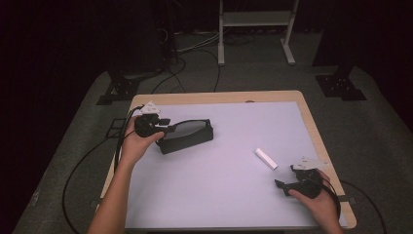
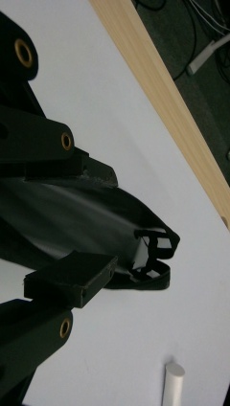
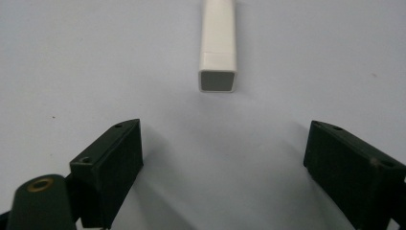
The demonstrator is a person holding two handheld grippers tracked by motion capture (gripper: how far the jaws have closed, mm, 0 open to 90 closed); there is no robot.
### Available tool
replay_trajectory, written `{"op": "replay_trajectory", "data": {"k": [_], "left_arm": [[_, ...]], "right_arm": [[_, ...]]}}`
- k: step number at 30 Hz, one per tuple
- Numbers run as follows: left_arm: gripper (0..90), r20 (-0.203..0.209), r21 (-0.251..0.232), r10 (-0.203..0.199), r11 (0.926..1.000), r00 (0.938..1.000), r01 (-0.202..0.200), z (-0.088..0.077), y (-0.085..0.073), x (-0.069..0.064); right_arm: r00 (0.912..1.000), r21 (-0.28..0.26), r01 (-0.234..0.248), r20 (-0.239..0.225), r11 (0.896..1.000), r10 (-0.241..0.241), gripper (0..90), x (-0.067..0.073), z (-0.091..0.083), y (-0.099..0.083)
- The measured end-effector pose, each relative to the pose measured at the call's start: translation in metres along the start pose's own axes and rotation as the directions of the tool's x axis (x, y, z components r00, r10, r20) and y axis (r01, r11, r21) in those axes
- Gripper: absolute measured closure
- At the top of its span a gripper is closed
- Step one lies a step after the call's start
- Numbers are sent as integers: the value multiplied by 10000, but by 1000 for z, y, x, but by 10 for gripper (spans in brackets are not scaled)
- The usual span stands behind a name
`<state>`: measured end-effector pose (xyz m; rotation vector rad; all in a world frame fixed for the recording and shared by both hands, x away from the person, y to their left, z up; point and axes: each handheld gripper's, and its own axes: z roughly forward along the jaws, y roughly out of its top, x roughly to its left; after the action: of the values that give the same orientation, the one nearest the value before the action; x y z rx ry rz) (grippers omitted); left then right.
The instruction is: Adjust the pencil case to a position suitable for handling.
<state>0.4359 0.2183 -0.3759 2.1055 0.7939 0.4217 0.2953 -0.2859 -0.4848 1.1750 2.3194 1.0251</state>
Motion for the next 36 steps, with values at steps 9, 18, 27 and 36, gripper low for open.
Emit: {"op": "replay_trajectory", "data": {"k": [9,18,27,36], "left_arm": [[600,-74,226,111,9997,9999,-110,20,3,10],[658,-58,459,199,9988,9998,-196,36,3,16],[702,-93,732,305,9969,9995,-298,53,2,19],[789,77,926,131,9956,9999,-138,61,-3,24]], "right_arm": [[10000,1,8,-3,10000,-8,122,0,0,0],[10000,3,1,-6,10000,-1,122,0,0,0],[10000,1,5,-7,10000,-5,122,0,0,0],[10000,-3,-11,-12,10000,11,122,0,0,0]]}}
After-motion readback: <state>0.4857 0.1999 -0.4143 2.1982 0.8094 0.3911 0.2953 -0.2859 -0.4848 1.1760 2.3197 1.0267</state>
